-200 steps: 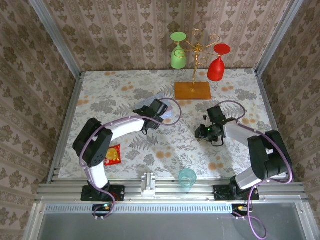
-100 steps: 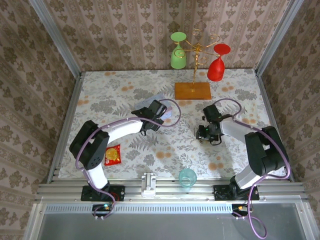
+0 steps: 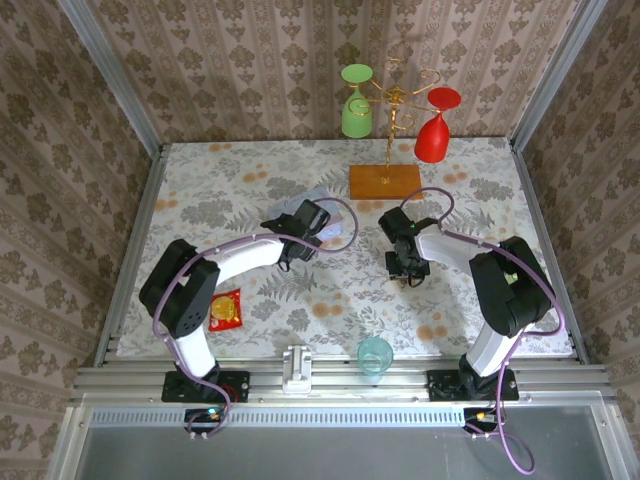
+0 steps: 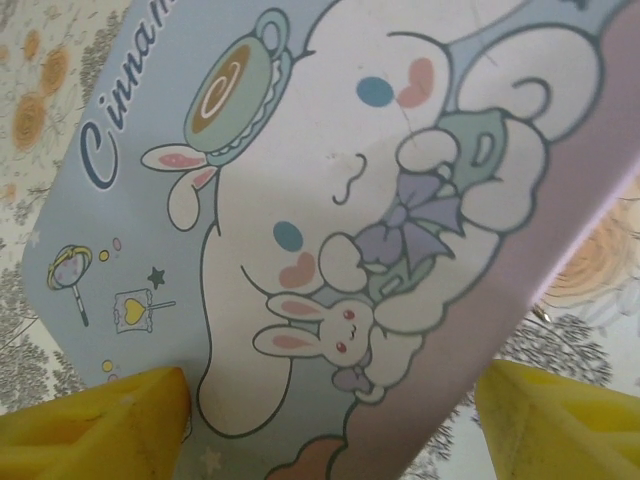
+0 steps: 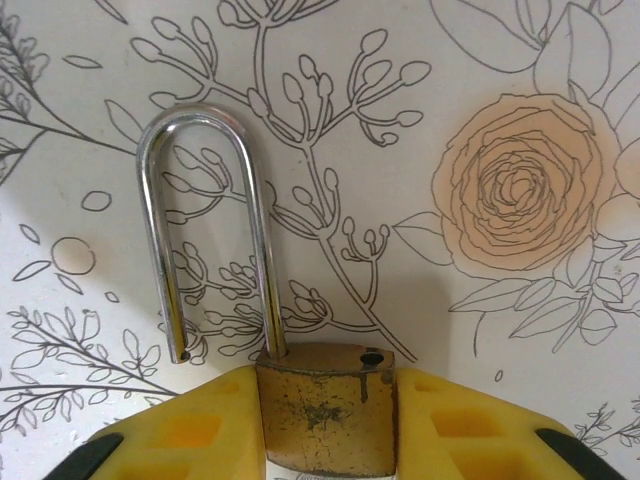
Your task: Unlock the padlock with the key
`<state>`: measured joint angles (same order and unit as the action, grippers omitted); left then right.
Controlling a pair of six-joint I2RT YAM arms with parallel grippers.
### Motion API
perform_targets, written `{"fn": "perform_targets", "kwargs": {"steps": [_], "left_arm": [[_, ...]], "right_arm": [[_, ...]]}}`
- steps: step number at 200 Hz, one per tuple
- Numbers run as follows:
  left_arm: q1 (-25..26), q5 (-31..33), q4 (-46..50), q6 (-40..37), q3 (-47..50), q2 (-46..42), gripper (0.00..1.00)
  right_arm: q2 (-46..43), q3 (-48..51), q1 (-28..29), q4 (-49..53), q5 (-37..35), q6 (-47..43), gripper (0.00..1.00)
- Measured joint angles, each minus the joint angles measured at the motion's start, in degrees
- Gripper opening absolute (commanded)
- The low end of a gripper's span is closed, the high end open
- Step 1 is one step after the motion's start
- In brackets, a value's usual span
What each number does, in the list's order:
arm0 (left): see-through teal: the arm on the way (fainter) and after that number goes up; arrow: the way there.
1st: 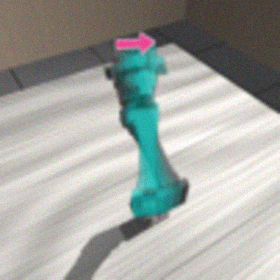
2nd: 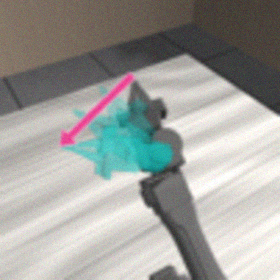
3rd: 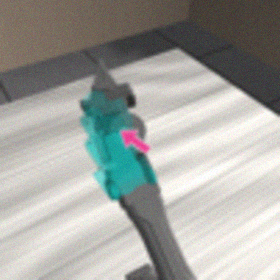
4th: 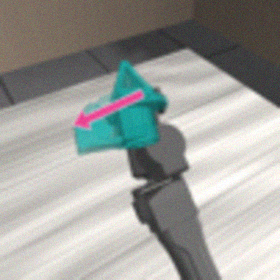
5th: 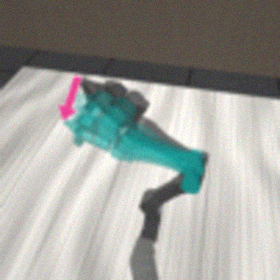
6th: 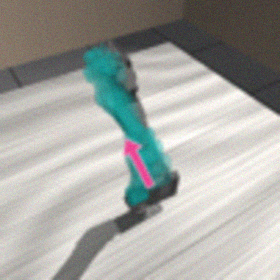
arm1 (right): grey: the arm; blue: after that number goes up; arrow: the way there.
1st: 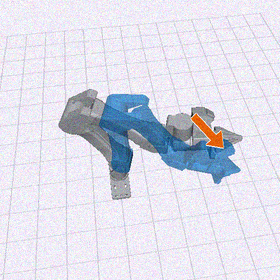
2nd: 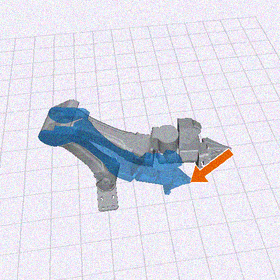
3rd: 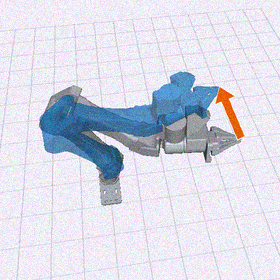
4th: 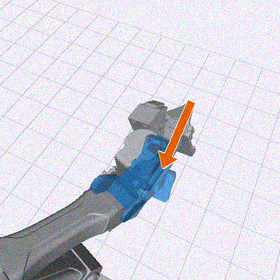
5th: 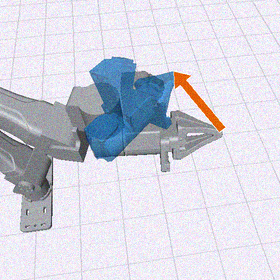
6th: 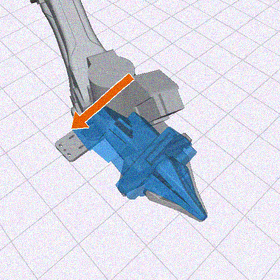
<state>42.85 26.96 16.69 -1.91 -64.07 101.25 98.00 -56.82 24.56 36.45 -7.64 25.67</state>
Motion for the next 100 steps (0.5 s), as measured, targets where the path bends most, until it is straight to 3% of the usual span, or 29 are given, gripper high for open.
{"fn": "perform_targets", "kwargs": {"steps": [100], "left_arm": [[-3.26,2.84,-1.51,-2.73,0.39,0.63,0.79]], "right_arm": [[0.11,0.33,0.52,-0.11,-1.68,0.02,0.45]]}}
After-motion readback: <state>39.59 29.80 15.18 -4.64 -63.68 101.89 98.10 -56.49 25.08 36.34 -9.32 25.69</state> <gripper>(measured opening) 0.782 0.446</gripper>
